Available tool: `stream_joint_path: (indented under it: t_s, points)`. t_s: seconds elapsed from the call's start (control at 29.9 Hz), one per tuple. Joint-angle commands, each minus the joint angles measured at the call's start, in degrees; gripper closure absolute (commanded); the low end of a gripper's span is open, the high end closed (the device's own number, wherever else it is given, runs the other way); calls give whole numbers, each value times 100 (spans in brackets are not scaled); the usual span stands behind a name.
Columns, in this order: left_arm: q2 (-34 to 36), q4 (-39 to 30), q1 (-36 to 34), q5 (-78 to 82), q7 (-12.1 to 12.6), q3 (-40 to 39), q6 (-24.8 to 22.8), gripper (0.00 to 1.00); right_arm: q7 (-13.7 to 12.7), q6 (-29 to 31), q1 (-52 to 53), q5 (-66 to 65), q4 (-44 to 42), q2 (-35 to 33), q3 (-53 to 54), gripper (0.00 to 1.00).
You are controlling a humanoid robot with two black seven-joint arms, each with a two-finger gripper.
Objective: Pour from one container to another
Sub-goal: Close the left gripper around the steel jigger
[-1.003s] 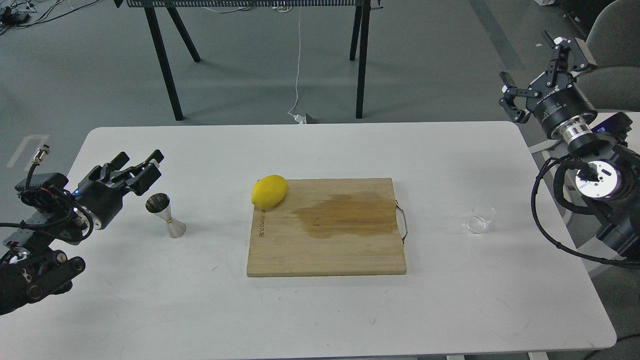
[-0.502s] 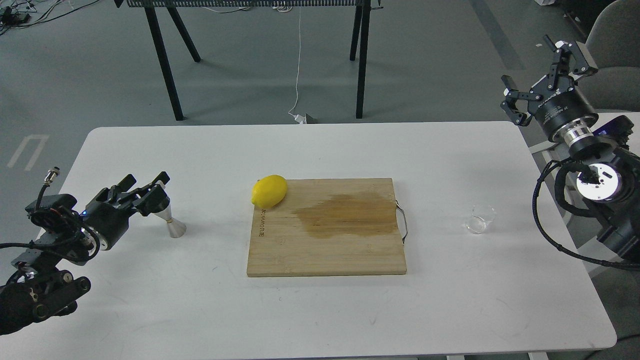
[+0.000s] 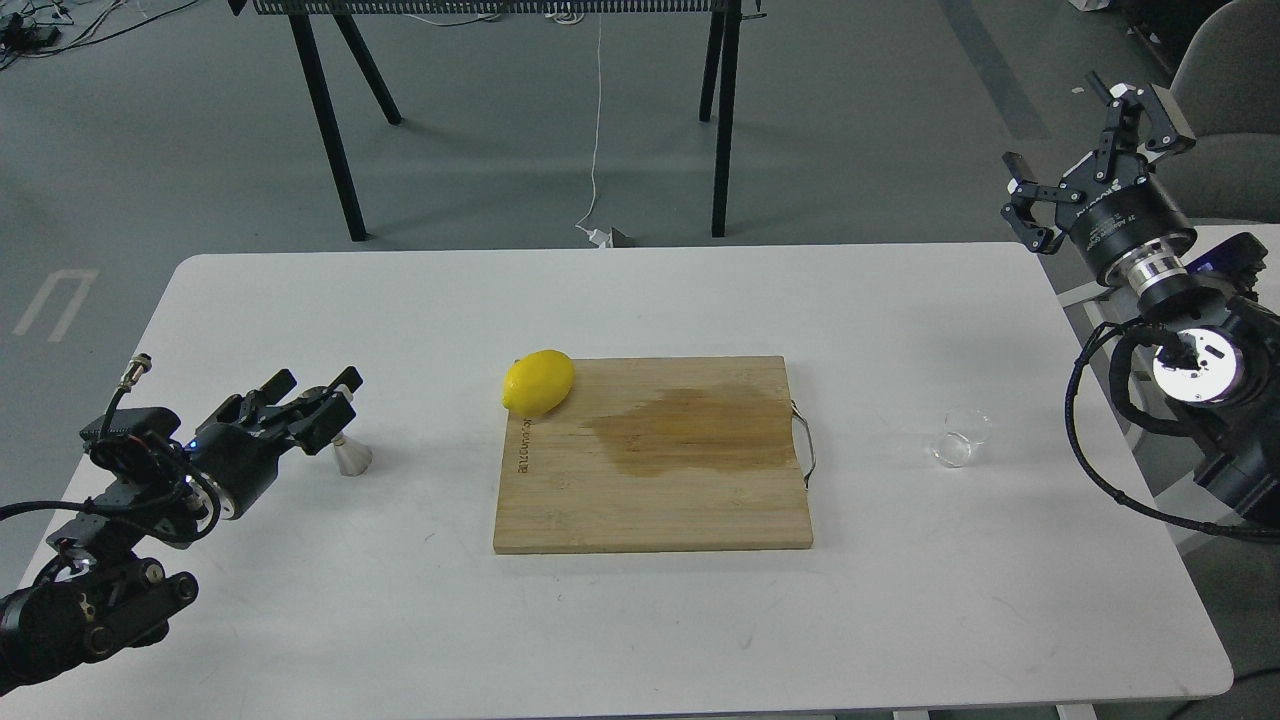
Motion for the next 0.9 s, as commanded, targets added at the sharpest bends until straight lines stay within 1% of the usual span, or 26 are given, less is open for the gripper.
stream_joint_path:
  t_s: [0.0, 0.87]
  points:
    - [0, -2, 94, 4, 0, 1, 0, 0, 0, 0, -24, 0, 0, 0, 3, 1]
    - [-272, -2, 243, 4, 0, 1, 0, 0, 9, 0, -85, 0, 0, 0, 11, 1]
